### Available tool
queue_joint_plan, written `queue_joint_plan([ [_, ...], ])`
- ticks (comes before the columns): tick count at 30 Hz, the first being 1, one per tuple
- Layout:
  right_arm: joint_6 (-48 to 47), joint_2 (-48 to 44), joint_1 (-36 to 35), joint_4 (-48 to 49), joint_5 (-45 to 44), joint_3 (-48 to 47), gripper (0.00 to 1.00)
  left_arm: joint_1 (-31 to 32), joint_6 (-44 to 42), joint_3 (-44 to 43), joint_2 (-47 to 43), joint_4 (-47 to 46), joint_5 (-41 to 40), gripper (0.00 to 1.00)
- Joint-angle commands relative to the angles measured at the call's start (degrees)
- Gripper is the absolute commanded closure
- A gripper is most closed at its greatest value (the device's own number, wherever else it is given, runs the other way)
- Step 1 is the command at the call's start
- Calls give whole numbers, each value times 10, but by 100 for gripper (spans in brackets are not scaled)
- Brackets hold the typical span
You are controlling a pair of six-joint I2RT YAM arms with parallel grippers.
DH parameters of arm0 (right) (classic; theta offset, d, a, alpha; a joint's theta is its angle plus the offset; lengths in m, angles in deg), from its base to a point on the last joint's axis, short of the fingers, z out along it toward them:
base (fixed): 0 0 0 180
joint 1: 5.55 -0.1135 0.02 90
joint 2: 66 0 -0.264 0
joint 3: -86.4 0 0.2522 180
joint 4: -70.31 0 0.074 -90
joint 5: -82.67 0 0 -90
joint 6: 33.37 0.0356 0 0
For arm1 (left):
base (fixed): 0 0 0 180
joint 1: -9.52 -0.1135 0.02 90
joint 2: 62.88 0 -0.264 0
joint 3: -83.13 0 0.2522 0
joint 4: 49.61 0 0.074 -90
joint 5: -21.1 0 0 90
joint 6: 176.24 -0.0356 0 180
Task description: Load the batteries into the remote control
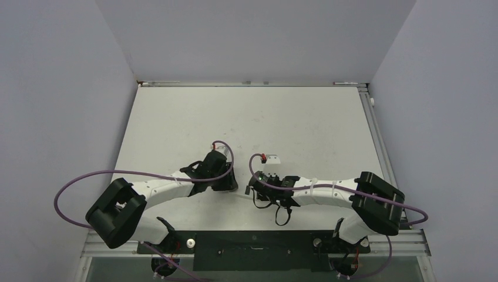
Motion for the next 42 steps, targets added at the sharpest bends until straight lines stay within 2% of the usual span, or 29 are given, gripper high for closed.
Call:
queue_joint_plan([
  [1,-41,14,-14,-34,40,-30,77,13,-22,-33,-6,69,-2,59],
  [9,-175,-29,-4,-125,17,-112,54,9,-40,-84,-50,149,-50,46],
  [13,-268,-52,17,-134,56,-124,40,4,-38,-96,-91,183,-62,40],
  [17,-352,-67,32,-140,86,-128,31,0,-33,-95,-134,205,-66,33],
  [23,-444,-48,41,-154,141,-144,27,-9,-23,-80,-198,226,-66,19],
  [34,-553,26,76,-118,257,-159,23,-24,-3,-60,-314,263,-54,3],
  [42,-568,83,78,-96,276,-178,23,-36,0,-50,-372,275,-23,4],
])
